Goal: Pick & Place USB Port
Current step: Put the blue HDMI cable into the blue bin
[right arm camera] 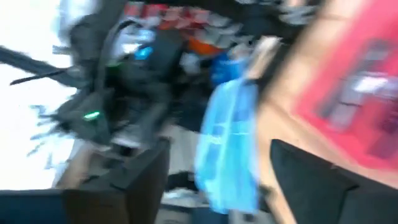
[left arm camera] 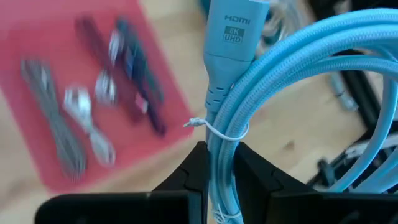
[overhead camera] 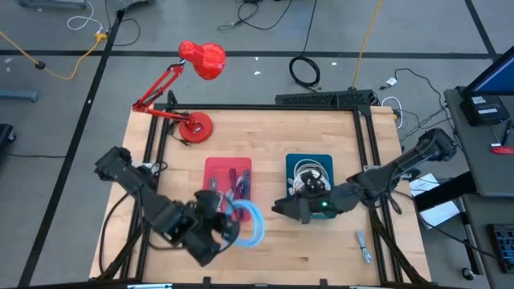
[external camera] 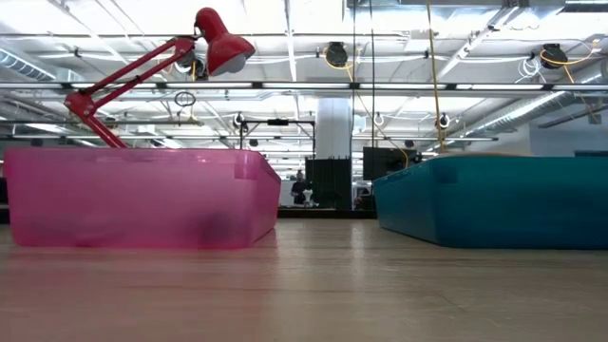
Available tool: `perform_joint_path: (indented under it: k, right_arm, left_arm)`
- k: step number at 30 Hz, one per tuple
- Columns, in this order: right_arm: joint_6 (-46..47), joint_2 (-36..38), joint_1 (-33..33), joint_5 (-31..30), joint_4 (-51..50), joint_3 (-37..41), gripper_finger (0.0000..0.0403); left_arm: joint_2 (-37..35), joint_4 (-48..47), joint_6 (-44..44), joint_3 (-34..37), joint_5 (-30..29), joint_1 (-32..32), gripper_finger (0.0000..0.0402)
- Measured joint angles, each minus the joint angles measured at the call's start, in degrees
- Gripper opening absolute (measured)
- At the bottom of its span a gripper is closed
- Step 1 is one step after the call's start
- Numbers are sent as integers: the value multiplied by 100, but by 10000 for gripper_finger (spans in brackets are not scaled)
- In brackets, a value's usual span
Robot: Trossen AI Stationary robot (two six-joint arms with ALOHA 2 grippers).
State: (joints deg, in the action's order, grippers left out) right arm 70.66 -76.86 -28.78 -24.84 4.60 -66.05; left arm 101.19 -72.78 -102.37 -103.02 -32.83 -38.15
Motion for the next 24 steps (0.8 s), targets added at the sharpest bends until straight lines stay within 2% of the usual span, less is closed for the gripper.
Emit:
perform_joint_path:
  k: [4,6,9,15,24]
  right_arm:
    - [-672,-203,36,176,1630,-1,311]
    - [-816,-254,66,243,2040,-3,320]
    - [-900,-265,92,153,1873,-3,324]
    - [-987,-236,59,-523,1098,-3,324]
    - [-858,-329,68,-516,1043,-3,325]
  left_arm:
    - [-2,-25,913,-487,-197,317,48]
    - [-7,-36,1349,-662,-223,401,48]
    - [-5,-129,1729,-805,-199,446,48]
    - [-11,-799,1762,-1129,-110,209,48]
    - [-9,-944,2140,-1295,-173,234,48]
